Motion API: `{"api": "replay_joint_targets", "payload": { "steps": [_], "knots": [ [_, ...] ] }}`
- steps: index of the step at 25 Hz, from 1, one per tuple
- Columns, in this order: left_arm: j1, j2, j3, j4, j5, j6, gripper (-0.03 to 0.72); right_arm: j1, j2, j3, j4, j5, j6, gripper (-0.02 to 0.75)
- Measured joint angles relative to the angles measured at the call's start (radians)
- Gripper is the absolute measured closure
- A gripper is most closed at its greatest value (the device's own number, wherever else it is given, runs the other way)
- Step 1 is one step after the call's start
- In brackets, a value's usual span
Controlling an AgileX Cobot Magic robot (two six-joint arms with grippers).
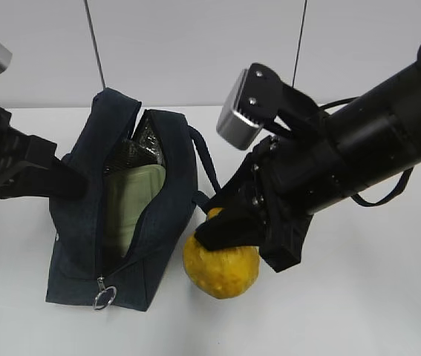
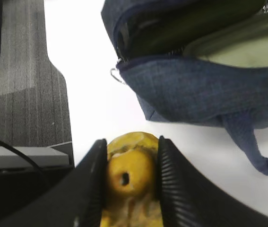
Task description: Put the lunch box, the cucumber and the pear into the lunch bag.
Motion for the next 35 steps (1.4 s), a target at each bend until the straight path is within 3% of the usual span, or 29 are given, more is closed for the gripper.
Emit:
{"api": "replay_joint_targets", "payload": {
  "steps": [10,16,18,29,35],
  "knots": [
    [0.000,0.000,0.000,0.000,-0.003,0.000,0.703,0.000,-0.045,-0.057,0.281,-0.034,-0.086,0.478],
    [0.000,0.000,0.000,0.000,-0.004,0.000,0.703,0.000,-0.029,-0.068,0.696,-0.121,-0.390,0.478],
    [0.000,0.000,0.000,0.000,-0.004,0.000,0.703,0.000,0.004,-0.086,0.753,-0.127,-0.444,0.478],
    [0.000,0.000,0.000,0.000,-0.006,0.000,0.703,0.000,0.286,-0.224,0.783,-0.117,-0.475,0.471],
    [0.000,0.000,0.000,0.000,-0.020,0.000,0.703,0.000,0.339,-0.239,0.788,-0.122,-0.477,0.349]
  ]
}}
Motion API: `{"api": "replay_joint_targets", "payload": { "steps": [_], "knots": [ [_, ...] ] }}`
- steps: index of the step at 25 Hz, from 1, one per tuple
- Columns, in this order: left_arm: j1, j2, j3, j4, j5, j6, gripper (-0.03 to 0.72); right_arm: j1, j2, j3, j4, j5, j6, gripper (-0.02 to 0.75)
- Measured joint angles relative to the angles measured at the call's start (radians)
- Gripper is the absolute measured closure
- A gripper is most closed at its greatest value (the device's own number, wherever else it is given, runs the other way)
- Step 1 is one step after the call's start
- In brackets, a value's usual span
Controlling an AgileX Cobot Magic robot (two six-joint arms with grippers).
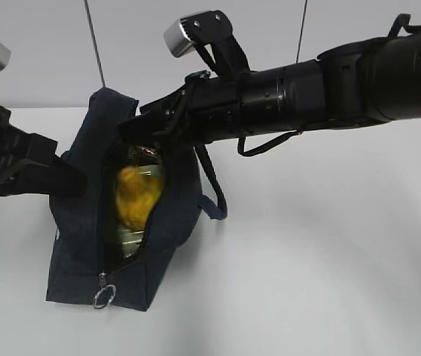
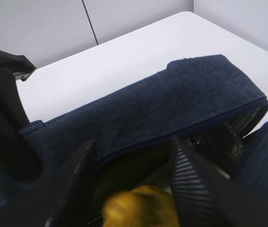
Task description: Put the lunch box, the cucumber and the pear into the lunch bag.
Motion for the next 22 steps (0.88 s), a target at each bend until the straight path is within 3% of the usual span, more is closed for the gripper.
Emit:
{"api": "replay_joint_targets", "payload": {
  "steps": [7,14,17,22],
  "knots": [
    [0.000,0.000,0.000,0.000,-0.005,0.000,0.703,0.000,-0.017,0.000,0.004,-0.080,0.015,0.304],
    [0.000,0.000,0.000,0.000,-0.005,0.000,0.703,-0.001,-0.123,0.000,-0.020,-0.266,0.296,0.301],
    [0.000,0.000,0.000,0.000,-0.005,0.000,0.703,-0.001,-0.139,0.000,-0.126,-0.264,0.474,0.301],
    [0.000,0.000,0.000,0.000,-0.005,0.000,0.703,-0.001,-0.139,0.000,-0.420,-0.218,0.787,0.301]
  ]
}}
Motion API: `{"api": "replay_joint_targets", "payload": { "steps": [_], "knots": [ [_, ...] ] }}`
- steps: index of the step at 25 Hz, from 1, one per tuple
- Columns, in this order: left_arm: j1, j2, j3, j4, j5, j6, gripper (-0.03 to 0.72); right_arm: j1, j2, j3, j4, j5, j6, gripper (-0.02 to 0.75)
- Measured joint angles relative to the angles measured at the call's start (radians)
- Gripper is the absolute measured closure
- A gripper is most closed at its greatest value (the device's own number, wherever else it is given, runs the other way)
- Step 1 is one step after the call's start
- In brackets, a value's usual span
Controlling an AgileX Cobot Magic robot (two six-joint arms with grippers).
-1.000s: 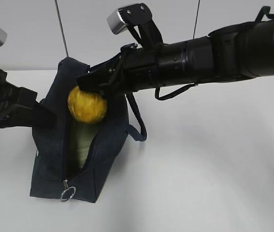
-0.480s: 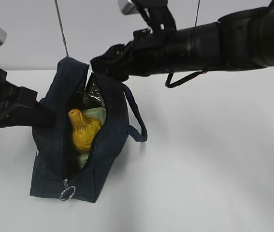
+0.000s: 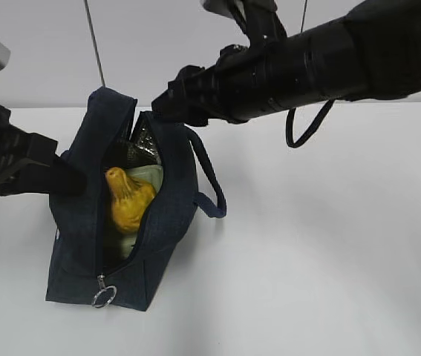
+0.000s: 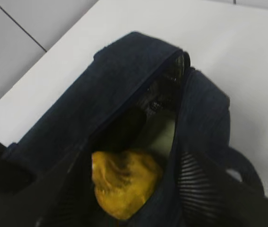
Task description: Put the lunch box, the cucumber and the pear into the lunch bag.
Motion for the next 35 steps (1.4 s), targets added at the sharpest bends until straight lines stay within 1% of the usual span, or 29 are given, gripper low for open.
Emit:
{"api": "replay_joint_targets", "payload": {
  "steps": [4,15,18,22,26,32,35],
  "knots": [
    [0.000,0.000,0.000,0.000,0.000,0.000,0.703,0.000,0.000,0.000,-0.175,0.066,0.176,0.301],
    [0.000,0.000,0.000,0.000,0.000,0.000,0.703,0.000,0.000,0.000,-0.527,0.229,0.524,0.300],
    [0.000,0.000,0.000,0.000,0.000,0.000,0.703,0.000,0.000,0.000,-0.644,0.256,0.623,0.301],
    [0.000,0.000,0.000,0.000,0.000,0.000,0.703,0.000,-0.011,0.000,-0.772,0.282,0.747,0.301],
    [0.000,0.000,0.000,0.000,0.000,0.000,0.703,0.000,-0.019,-0.035,-0.816,0.316,0.819,0.301],
    [0.000,0.000,0.000,0.000,0.000,0.000,0.703,0.000,-0.018,-0.147,-0.821,0.323,0.836,0.301],
    [0.000,0.000,0.000,0.000,0.000,0.000,0.703,0.000,0.020,-0.209,-0.810,0.344,0.836,0.301]
  ]
}}
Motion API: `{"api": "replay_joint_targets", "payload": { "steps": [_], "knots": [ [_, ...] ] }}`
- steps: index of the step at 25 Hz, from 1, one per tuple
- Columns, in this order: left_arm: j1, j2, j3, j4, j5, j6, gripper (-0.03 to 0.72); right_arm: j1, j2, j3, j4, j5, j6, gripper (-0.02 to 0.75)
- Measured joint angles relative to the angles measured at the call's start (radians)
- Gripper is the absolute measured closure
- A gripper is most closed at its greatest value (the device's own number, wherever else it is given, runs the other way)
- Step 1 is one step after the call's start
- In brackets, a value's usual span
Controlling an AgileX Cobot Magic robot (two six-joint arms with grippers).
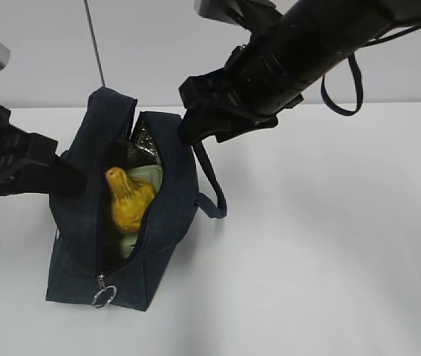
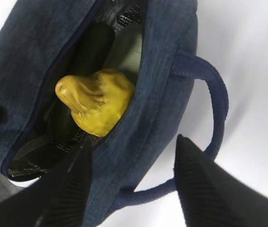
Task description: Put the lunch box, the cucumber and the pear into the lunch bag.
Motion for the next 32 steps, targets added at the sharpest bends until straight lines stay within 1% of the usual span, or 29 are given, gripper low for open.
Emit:
{"api": "replay_joint_targets", "payload": {
  "steps": [5,9,15,17,19,21,23,24,28,32],
  "knots": [
    [0.000,0.000,0.000,0.000,0.000,0.000,0.703,0.000,0.105,-0.074,0.006,0.048,0.012,0.301],
    [0.000,0.000,0.000,0.000,0.000,0.000,0.703,0.000,0.144,-0.086,0.008,0.048,0.029,0.301],
    [0.000,0.000,0.000,0.000,-0.001,0.000,0.703,0.000,0.187,-0.090,0.047,0.048,0.038,0.309],
    [0.000,0.000,0.000,0.000,-0.001,0.000,0.703,0.000,0.197,-0.090,0.056,0.048,0.039,0.361],
    [0.000,0.000,0.000,0.000,-0.001,0.000,0.703,0.000,0.201,-0.090,0.056,0.048,0.039,0.459],
    [0.000,0.000,0.000,0.000,-0.001,0.000,0.703,0.000,0.201,-0.095,0.056,0.048,0.037,0.587],
    [0.000,0.000,0.000,0.000,-0.002,0.000,0.703,0.000,0.201,-0.101,0.056,0.048,0.030,0.691],
    [0.000,0.000,0.000,0.000,-0.004,0.000,0.703,0.000,0.201,-0.110,0.056,0.048,0.028,0.719],
    [0.000,0.001,0.000,-0.019,-0.004,0.000,0.703,0.000,0.206,-0.151,0.017,0.075,0.021,0.732],
    [-0.016,0.028,0.000,-0.064,-0.006,0.000,0.703,0.000,0.208,-0.195,-0.083,0.148,0.049,0.732]
  ]
}}
